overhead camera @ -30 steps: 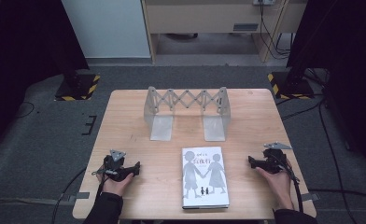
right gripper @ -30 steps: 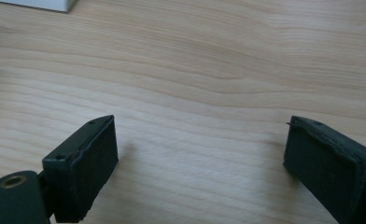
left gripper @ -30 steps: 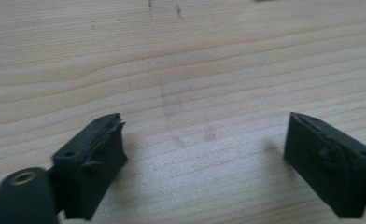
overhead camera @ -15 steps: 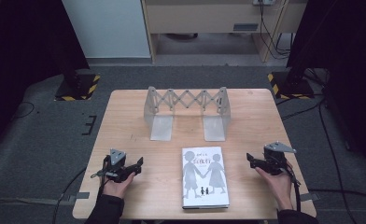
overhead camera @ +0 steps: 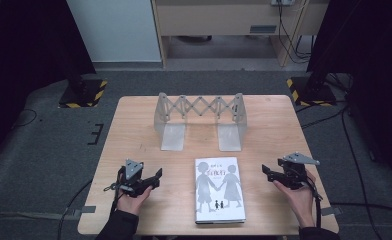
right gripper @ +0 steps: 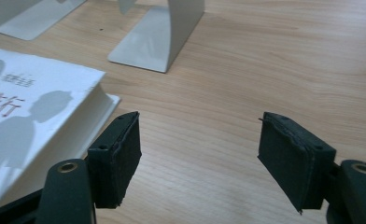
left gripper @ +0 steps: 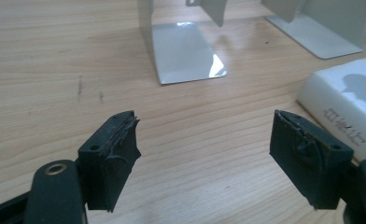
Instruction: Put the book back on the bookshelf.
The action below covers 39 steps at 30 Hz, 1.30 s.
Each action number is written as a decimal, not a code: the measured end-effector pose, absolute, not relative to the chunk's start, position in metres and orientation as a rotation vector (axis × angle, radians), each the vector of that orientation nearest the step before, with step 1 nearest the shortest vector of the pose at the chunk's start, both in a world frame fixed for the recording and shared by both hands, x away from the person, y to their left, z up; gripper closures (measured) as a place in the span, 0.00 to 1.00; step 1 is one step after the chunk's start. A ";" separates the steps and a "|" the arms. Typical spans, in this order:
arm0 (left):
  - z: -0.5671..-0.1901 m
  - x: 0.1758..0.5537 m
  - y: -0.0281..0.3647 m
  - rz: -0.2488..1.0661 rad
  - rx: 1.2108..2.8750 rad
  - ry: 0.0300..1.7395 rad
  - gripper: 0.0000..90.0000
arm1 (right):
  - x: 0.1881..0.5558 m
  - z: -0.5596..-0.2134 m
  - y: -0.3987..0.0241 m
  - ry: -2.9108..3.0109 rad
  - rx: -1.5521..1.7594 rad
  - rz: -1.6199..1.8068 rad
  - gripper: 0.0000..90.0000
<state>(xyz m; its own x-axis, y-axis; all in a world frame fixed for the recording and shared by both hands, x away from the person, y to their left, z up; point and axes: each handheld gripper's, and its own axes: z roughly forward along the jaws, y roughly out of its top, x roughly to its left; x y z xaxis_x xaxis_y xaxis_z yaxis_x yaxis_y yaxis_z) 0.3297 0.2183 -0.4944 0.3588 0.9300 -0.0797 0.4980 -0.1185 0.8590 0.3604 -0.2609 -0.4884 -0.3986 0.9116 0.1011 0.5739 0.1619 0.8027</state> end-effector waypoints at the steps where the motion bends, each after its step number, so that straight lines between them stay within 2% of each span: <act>1: -0.494 0.329 0.216 0.624 1.761 1.260 0.25 | 0.360 -0.486 -0.257 2.061 1.415 1.130 0.35; 25: -0.490 0.325 0.154 0.463 1.798 1.131 0.27 | 0.350 -0.485 -0.212 2.191 1.314 1.302 0.37; 39: -0.499 0.321 0.122 0.434 1.851 1.078 0.32 | 0.349 -0.495 -0.201 2.222 1.310 1.350 0.40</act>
<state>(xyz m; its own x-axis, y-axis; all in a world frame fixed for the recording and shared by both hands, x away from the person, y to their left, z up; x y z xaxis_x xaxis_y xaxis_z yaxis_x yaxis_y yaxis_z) 0.3211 0.1221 -0.4989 0.5540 0.8210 -0.1380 0.4966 -0.1929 0.8462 0.3486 -0.2005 -0.4954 -0.5741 0.7836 0.2376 0.5717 0.1759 0.8014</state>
